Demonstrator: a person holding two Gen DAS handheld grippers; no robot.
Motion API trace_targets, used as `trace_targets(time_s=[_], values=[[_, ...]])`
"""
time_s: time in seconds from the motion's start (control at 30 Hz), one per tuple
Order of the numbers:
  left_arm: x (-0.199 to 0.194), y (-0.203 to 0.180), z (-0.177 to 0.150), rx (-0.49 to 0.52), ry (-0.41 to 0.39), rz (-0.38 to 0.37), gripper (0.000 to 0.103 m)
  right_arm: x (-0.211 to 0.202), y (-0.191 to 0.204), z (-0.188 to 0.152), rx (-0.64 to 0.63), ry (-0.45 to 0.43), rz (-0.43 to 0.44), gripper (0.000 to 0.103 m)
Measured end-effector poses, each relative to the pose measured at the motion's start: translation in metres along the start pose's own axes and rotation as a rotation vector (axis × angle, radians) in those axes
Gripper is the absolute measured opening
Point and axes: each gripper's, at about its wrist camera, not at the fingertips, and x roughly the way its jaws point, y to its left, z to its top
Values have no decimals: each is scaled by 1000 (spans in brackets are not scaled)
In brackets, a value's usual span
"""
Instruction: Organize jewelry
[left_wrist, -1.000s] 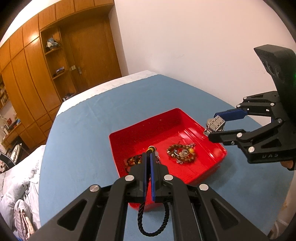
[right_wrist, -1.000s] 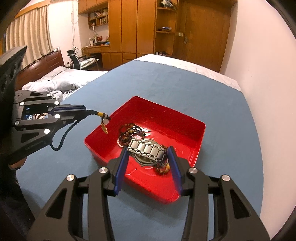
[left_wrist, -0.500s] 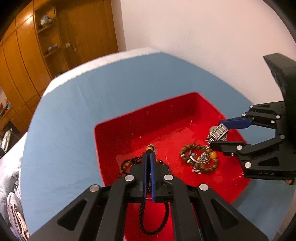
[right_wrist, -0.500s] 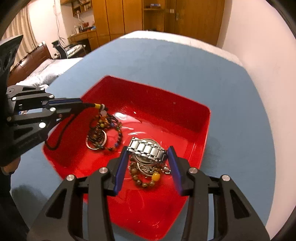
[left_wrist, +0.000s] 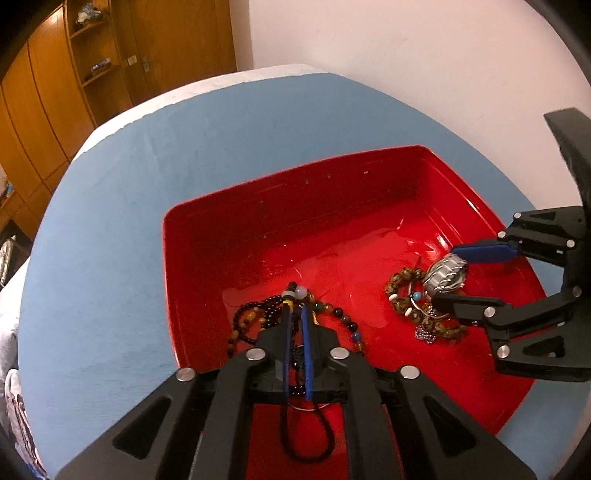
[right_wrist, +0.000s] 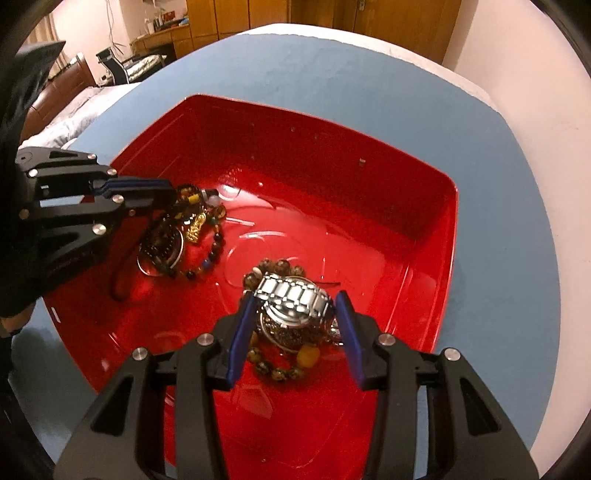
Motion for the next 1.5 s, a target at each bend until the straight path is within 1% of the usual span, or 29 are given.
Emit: trace_targets(time_s=[0.07,0.13,0.23,0.3,0.33,0.37,0.4,0.43,0.47,0.5,0.53,0.57,0.67,0.73,0.77,0.9,0.93,1.0,1.03,1.1,1.17,1.27,1.37,1.5], values=[[-1,-2,-2,5,-4,5,27,-1,1,1,-2,-4,-4,44],[-3,-3,-4,8,-6,12,32,-5,2,1,-3,-9,-3,47],[-4,1,-4,-1,-6,9,34,-8,2,-2,0,-12,-3,47],[-5,2,-2,-7,-10,15,42,-8,1,-1,3,-13,-5,47],[-8,2,-2,-11,-17,23,49,-8,0,-3,4,-13,-5,47],[-9,2,-4,-14,-24,28,55,-9,-1,-5,5,-16,-7,49],[-15,3,-5,-17,-34,31,56,-12,0,-7,6,-21,-11,51],[-20,4,-6,-19,-43,32,59,-13,2,-7,7,-26,-15,57],[-26,5,-6,-22,-52,35,65,-16,5,-9,8,-34,-22,66],[-33,5,-7,-26,-66,44,69,-20,4,-11,11,-44,-28,71],[-40,6,-8,-31,-81,56,77,-25,4,-11,19,-58,-34,80],[-46,7,-9,-35,-92,61,83,-29,4,-12,25,-69,-37,86],[-69,8,-12,-40,-122,71,90,-42,3,-15,46,-98,-24,91],[-86,6,-17,-39,-149,97,94,-54,4,-19,71,-116,3,92],[-95,4,-21,-38,-165,108,95,-58,3,-20,80,-123,12,95],[-119,-1,-34,-52,-202,141,97,-78,10,-31,137,-155,37,98],[-124,0,-36,-54,-208,143,97,-84,12,-35,157,-153,34,100],[-137,0,-46,-77,-225,160,97,-89,14,-41,190,-137,35,100],[-142,2,-50,-89,-230,166,97,-94,14,-47,213,-143,33,100],[-152,6,-61,-119,-233,176,97,-106,18,-58,239,-160,-3,100],[-160,7,-71,-148,-230,208,99,-119,25,-69,246,-197,-43,100],[-169,4,-84,-161,-230,223,99,-132,36,-83,258,-241,-71,100],[-175,2,-96,-187,-228,207,99,-138,43,-93,292,-270,-67,100],[-179,-3,-104,-203,-212,187,99,-138,48,-95,323,-268,-23,100]])
